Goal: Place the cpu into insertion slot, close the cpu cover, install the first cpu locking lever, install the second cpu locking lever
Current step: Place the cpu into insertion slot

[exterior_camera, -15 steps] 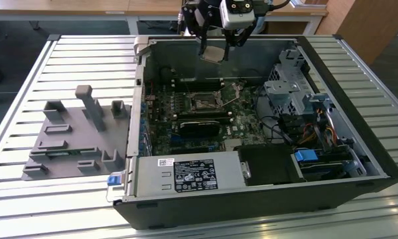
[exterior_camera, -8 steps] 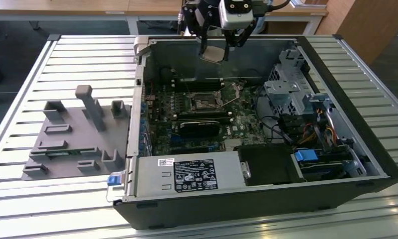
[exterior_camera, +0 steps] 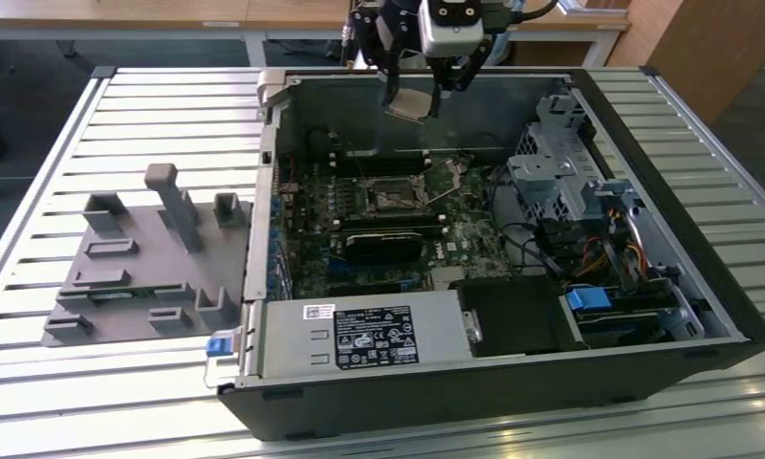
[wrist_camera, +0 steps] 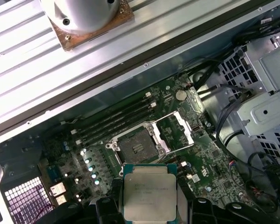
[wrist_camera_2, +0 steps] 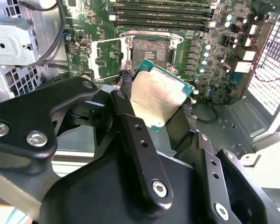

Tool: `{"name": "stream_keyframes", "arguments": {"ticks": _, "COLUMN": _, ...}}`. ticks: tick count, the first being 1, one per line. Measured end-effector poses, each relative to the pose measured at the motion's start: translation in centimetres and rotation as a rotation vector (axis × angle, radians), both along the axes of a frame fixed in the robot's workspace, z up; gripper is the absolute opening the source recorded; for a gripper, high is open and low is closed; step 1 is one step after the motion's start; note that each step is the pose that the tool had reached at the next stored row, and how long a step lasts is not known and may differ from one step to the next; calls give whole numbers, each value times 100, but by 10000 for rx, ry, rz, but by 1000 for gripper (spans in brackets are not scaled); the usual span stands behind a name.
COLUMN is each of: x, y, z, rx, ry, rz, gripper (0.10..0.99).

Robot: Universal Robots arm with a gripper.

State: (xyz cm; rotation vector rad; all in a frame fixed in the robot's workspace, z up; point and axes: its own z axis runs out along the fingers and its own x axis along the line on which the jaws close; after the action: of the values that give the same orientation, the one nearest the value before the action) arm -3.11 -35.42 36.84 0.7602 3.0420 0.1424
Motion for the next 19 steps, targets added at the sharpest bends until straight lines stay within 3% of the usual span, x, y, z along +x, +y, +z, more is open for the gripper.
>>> {"name": "stream_keyframes", "arguments": {"ticks": 19, "x": 0, "y": 0, "z": -3, "rx": -2, "ry": 0, "rz": -737, "gripper": 541}}
